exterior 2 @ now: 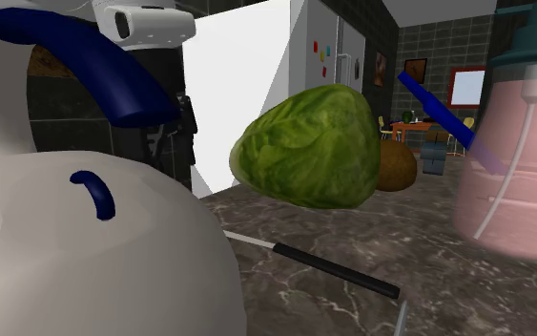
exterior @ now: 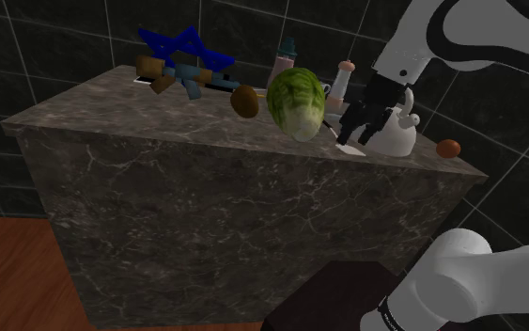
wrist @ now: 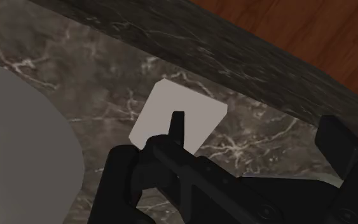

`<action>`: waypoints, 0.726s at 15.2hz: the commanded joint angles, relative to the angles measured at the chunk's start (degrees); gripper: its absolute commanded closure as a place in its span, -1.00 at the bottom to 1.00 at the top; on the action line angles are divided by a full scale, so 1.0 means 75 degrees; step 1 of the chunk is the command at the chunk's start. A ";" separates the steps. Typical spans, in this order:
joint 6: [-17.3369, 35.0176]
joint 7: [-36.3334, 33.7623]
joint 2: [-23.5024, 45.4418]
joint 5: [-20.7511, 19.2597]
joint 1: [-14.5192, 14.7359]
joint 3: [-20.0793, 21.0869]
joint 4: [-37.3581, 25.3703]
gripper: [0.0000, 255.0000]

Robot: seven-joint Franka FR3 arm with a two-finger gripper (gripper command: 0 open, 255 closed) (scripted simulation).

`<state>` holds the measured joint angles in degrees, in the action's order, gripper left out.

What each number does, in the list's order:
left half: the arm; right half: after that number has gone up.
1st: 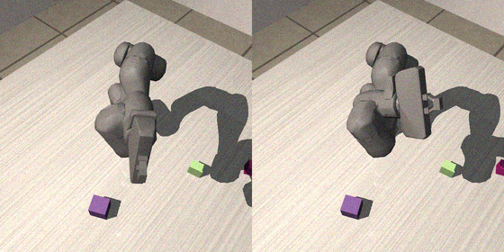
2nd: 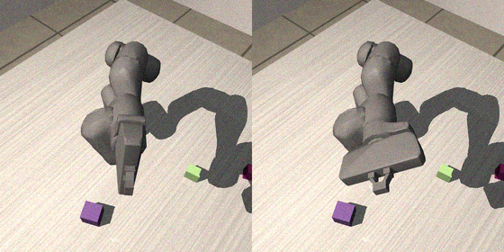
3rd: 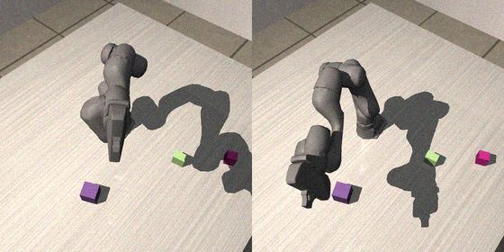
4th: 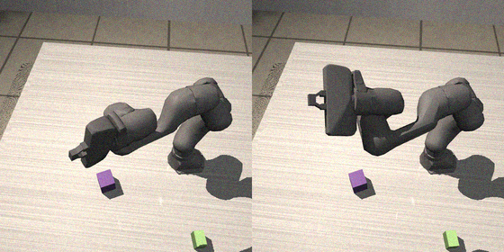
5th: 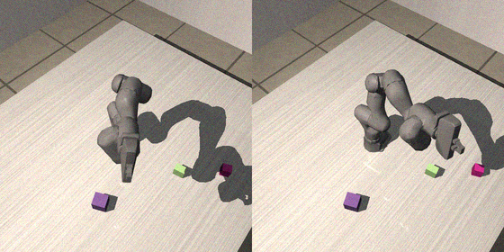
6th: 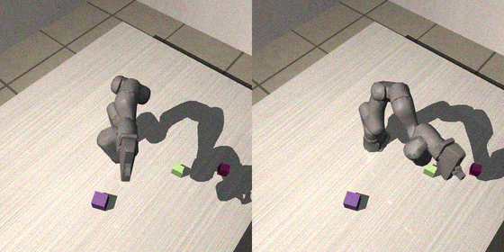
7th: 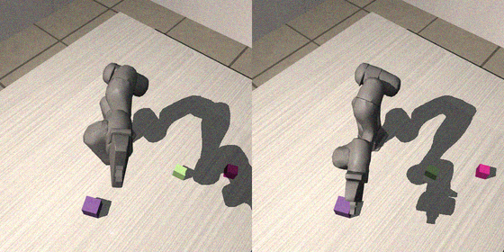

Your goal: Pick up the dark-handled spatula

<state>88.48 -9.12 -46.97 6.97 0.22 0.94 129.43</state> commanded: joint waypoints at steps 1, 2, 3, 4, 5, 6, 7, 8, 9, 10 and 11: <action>0.0000 0.0000 0.0000 0.0000 0.0000 0.0000 0.0000 -1.00; 0.0065 -0.0167 0.0264 -0.0081 -0.0127 0.0014 -0.0175 -1.00; 0.0122 -0.0336 0.0524 -0.0163 -0.0255 0.0028 -0.0355 -1.00; 0.0169 -0.0506 0.0782 -0.0247 -0.0381 0.0039 -0.0540 -1.00; 0.0208 -0.0678 0.1036 -0.0333 -0.0506 0.0048 -0.0730 -1.00; 0.0238 -0.0852 0.1288 -0.0421 -0.0629 0.0055 -0.0925 -1.00; 0.0259 -0.1027 0.1537 -0.0511 -0.0749 0.0058 -0.1125 -1.00; 0.0272 -0.1203 0.1783 -0.0603 -0.0868 0.0059 -0.1329 -1.00; 0.0276 -0.1379 0.2026 -0.0695 -0.0984 0.0058 -0.1538 -1.00; 0.0272 -0.1555 0.2266 -0.0788 -0.1101 0.0056 -0.1753 -1.00; 0.0259 -0.1731 0.2504 -0.0883 -0.1214 0.0050 -0.1971 -1.00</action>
<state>90.53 -20.50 -30.41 1.14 -8.00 1.23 116.21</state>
